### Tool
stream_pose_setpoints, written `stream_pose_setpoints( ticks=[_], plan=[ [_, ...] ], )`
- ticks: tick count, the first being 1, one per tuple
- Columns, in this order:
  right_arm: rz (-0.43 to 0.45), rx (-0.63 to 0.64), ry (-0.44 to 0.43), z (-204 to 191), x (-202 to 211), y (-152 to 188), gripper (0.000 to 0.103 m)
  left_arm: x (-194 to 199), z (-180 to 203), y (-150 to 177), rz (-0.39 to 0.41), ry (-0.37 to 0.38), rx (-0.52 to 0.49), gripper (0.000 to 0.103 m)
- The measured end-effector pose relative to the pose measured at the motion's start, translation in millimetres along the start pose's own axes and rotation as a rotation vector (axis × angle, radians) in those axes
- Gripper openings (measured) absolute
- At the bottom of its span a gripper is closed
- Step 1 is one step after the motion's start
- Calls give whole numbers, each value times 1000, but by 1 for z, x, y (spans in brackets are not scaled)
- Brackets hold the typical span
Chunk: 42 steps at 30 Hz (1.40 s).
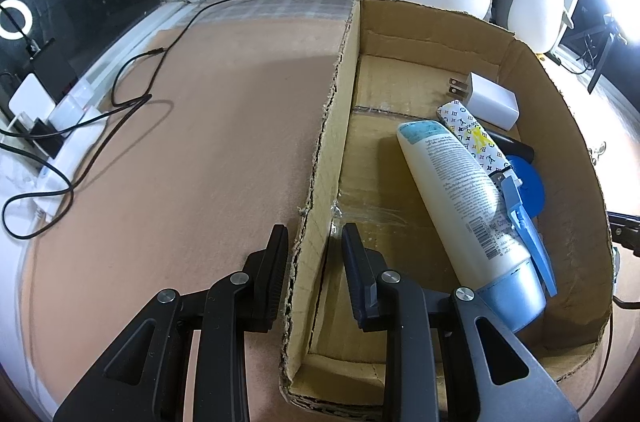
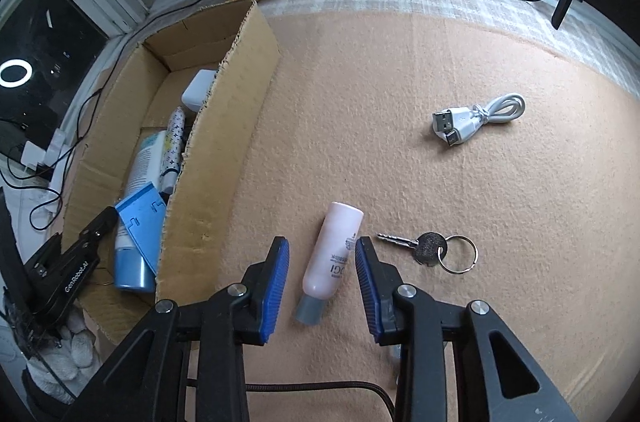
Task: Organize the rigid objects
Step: 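Withdraw the right tool and grasp the pink-and-white small bottle, then carry the pink-and-white bottle into the box and open the right tool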
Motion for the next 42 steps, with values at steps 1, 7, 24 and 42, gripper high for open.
stream_pose_setpoints(
  ticks=[1, 7, 24, 42],
  plan=[
    [-3, 3, 4, -1, -2, 0, 29, 0, 0, 0, 0, -1, -2, 26],
    [-24, 10, 36, 0, -12, -1, 24, 1, -1, 1, 4, 7, 6, 26],
    [-30, 69, 43, -4, -19, 5, 18, 0, 0, 0, 8, 5, 8, 26],
    [91, 87, -22, -5, 40, -2, 18, 0, -1, 0, 5, -2, 4, 26]
  ],
)
Point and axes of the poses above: each gripper's, at about its wrist camera, not at the fingertips, and x roughly against the way its jaws point, z to its right, y to its underside, the point moved 6 cm from there along -x, roughly the way its jaws point, and after that the axes turned 7 degrees about -x, right-handed, at the moved point
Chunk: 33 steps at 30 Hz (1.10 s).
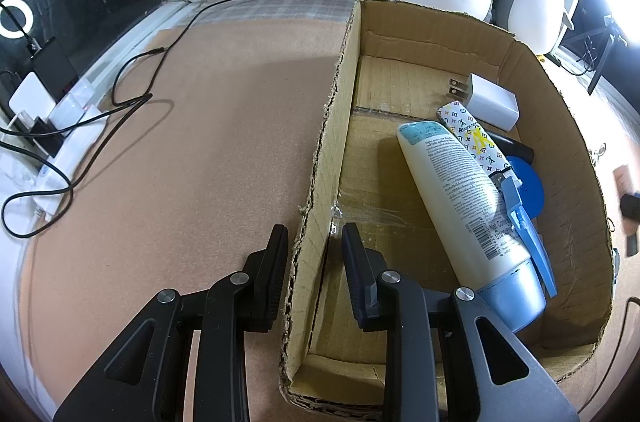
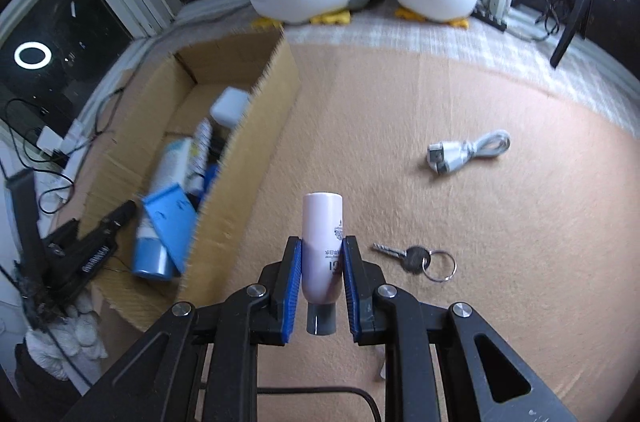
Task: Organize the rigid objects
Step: 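Carry the pink-and-white bottle into the box and open the right tool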
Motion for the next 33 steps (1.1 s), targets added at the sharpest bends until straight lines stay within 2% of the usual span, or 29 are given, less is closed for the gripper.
stream_pose_setpoints(
  ticks=[6, 13, 23, 33],
  plan=[
    [62, 33, -71, -30, 22, -13, 18, 0, 0, -1, 0, -2, -1, 26],
    [87, 95, -131, -68, 23, -23, 18, 0, -1, -1, 1, -2, -1, 26],
    [86, 169, -166, -113, 7, -30, 18, 1, -2, -2, 5, -8, -6, 26],
    [64, 187, -166, -127, -13, -34, 18, 1, 1, -2, 7, -15, -9, 26]
  ],
)
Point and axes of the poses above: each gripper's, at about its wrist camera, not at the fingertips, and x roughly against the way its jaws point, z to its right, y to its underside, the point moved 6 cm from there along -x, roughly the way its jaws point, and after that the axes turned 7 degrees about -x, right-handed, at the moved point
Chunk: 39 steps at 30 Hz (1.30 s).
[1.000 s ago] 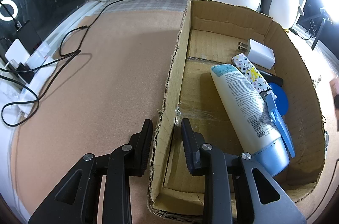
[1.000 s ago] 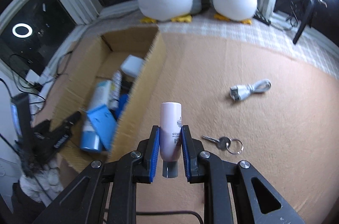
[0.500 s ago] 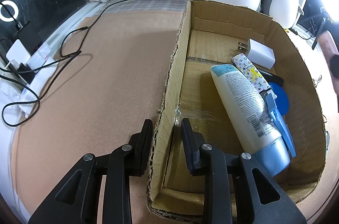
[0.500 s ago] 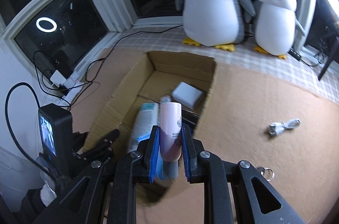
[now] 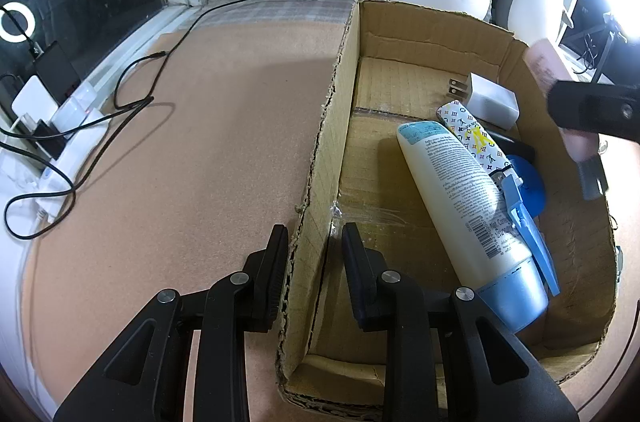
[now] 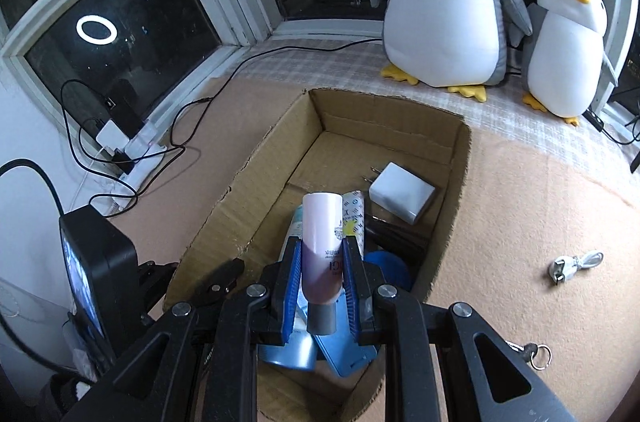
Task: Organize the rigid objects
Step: 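Carry the pink-and-white bottle into the box and open the right tool, then return the right tool to the white USB cable and grasp it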
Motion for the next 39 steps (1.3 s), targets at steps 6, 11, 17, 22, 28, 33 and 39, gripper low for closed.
stream_pose_setpoints(
  ticks=[6, 11, 17, 22, 28, 33, 39],
  plan=[
    [5, 5, 15, -4, -10, -9, 18, 0, 0, 0, 0, 0, 0, 26],
    [13, 24, 29, -8, -17, -16, 18, 0, 1, 0, 0, 0, 1, 26],
    [-4, 29, 26, -9, -23, -18, 50, 0, 1, 0, 0, 2, 2, 26],
    [12, 18, 26, -7, -20, -20, 55, 0, 1, 0, 1, 1, 2, 26],
    [16, 3, 29, 0, -15, -21, 55, 0, 1, 1, 1, -2, -2, 26],
    [19, -14, 35, 10, -7, -19, 55, 0, 1, 1, 1, -2, -2, 26],
    [28, -53, 42, 32, 8, -14, 55, 0, 1, 2, 1, -4, -4, 26]
  ],
)
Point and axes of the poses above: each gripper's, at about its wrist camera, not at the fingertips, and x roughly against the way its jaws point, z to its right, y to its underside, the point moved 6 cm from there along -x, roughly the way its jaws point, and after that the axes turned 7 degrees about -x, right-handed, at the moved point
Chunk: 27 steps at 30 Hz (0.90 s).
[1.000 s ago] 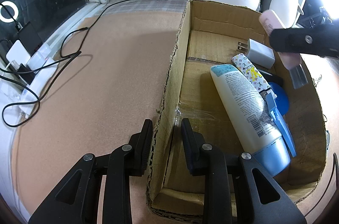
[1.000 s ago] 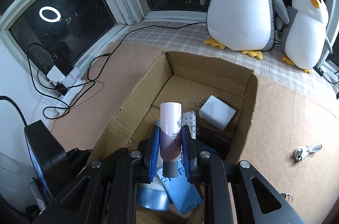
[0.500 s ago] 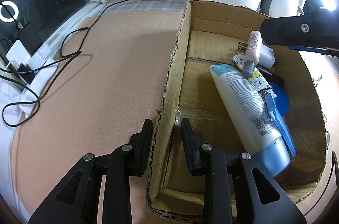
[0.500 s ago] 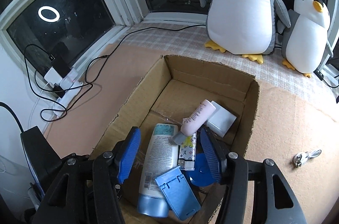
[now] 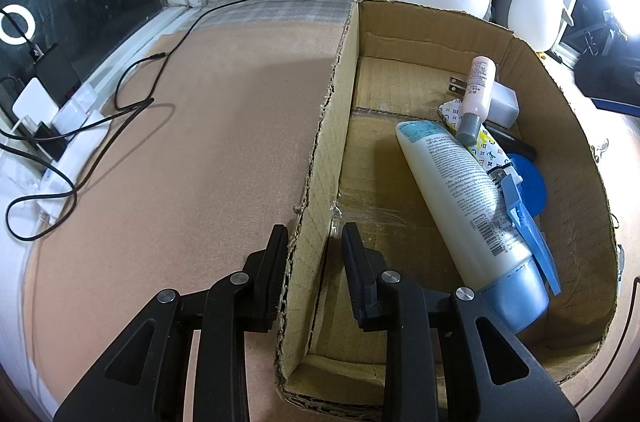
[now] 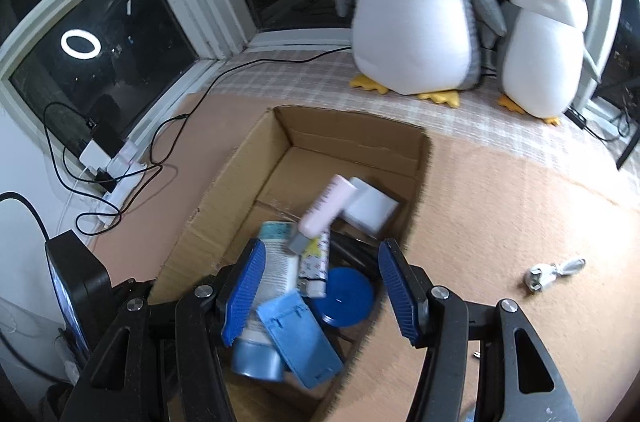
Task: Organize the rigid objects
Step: 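Return the right tool to the white USB cable and grasp it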
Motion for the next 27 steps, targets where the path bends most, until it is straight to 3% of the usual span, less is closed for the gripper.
stream_pose_setpoints(
  ticks=[8, 14, 21, 27],
  plan=[
    [22, -78, 20, 47, 34, 9, 55, 0, 0, 0, 0, -1, 0, 26],
    [28, -211, 50, 101, 51, 13, 55, 1, -1, 0, 2, -3, -1, 26],
    [16, -335, 167, 162, 46, 21, 55, 1, 0, 0, 2, -3, -1, 26],
    [-29, -471, 160, 194, 33, 26, 55, 1, 0, 0, 2, -4, -1, 26]
  ],
)
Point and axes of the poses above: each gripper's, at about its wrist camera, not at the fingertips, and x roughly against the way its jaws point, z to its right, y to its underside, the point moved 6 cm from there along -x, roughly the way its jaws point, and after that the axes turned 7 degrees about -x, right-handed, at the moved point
